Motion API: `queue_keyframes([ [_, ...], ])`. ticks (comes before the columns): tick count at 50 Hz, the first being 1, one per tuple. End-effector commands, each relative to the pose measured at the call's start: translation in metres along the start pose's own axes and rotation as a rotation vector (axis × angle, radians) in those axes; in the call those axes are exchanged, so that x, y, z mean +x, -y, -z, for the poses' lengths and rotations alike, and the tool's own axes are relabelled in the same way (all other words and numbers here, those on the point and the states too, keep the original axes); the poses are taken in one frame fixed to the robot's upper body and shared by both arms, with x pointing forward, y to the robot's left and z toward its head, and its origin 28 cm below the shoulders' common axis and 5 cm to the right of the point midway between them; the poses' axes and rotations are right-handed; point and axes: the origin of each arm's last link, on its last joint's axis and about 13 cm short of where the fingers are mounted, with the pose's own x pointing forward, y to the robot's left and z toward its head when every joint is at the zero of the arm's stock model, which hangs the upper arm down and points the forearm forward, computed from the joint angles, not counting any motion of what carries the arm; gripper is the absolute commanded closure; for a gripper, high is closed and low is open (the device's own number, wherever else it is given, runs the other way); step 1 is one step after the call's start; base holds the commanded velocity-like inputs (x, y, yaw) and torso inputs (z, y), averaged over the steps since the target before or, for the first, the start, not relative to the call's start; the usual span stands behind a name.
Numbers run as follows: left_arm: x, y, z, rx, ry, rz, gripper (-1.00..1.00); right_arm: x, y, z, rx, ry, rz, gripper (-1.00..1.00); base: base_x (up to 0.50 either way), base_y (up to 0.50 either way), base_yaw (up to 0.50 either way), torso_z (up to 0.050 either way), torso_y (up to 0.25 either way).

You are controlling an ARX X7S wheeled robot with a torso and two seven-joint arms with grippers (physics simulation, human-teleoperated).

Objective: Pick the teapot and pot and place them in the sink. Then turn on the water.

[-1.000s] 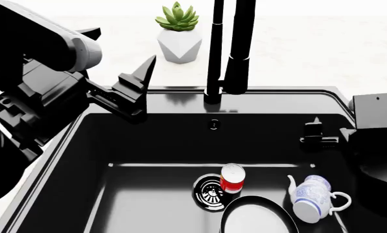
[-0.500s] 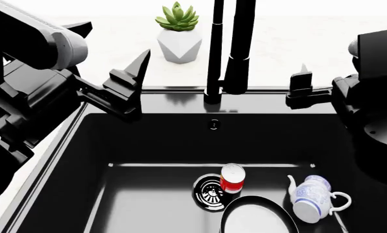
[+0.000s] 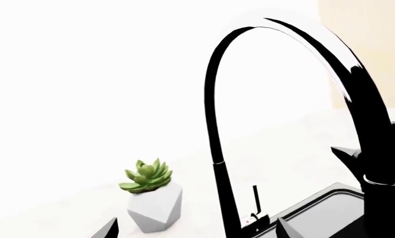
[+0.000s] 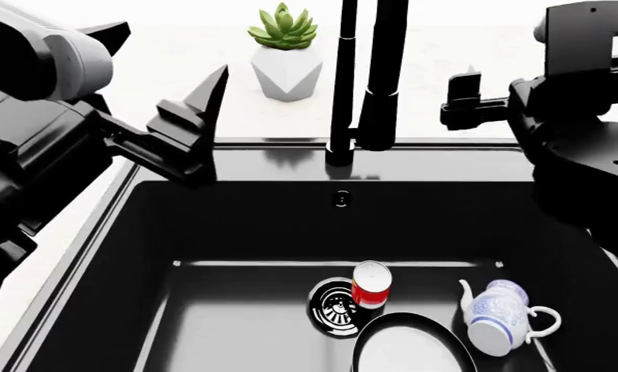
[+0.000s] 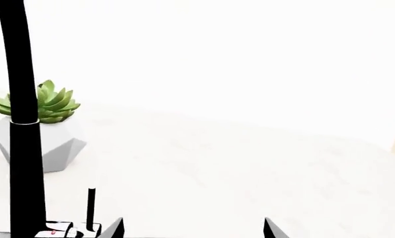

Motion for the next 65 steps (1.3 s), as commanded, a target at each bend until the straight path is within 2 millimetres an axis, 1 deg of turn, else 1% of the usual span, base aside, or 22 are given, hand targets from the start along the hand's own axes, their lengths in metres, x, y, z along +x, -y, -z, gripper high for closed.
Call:
queue_keyframes([
  [1,-0.003,-0.001,-0.002,-0.001,0.009,-0.009,-1.0,0.023,-0.008,-0.007,-0.007,0.005,0.007,-1.0,0.0,0.0,0.0,0.0,0.0],
  [19,-0.004,-0.001,-0.002,-0.002,0.01,-0.014,-1.0,0.059,-0.02,-0.018,0.036,0.005,0.007,-1.0,0.0,0.0,0.0,0.0,0.0],
  [30,-0.004,-0.002,-0.002,-0.005,0.009,-0.017,-1.0,0.079,-0.024,-0.009,0.054,-0.017,0.019,-1.0,0.0,0.0,0.0,0.0,0.0],
  [35,-0.004,-0.002,-0.003,-0.004,0.01,-0.017,-1.0,0.086,-0.027,-0.009,0.056,-0.024,0.016,-1.0,0.0,0.0,0.0,0.0,0.0],
  [41,-0.004,-0.003,-0.004,-0.006,0.012,-0.019,-1.0,0.091,-0.034,-0.012,0.058,-0.016,-0.007,-1.0,0.0,0.0,0.0,0.0,0.0],
  [47,-0.005,-0.002,-0.004,0.013,0.027,-0.01,-1.0,0.102,-0.042,-0.014,0.075,-0.023,-0.032,-1.0,0.0,0.0,0.0,0.0,0.0],
  [61,-0.006,-0.005,-0.001,-0.004,0.042,-0.027,-1.0,0.116,-0.06,-0.011,0.087,-0.032,-0.06,-1.0,0.0,0.0,0.0,0.0,0.0],
  [65,-0.006,-0.006,-0.001,-0.004,0.053,-0.045,-1.0,0.119,-0.064,-0.006,0.086,-0.044,-0.065,-1.0,0.0,0.0,0.0,0.0,0.0],
])
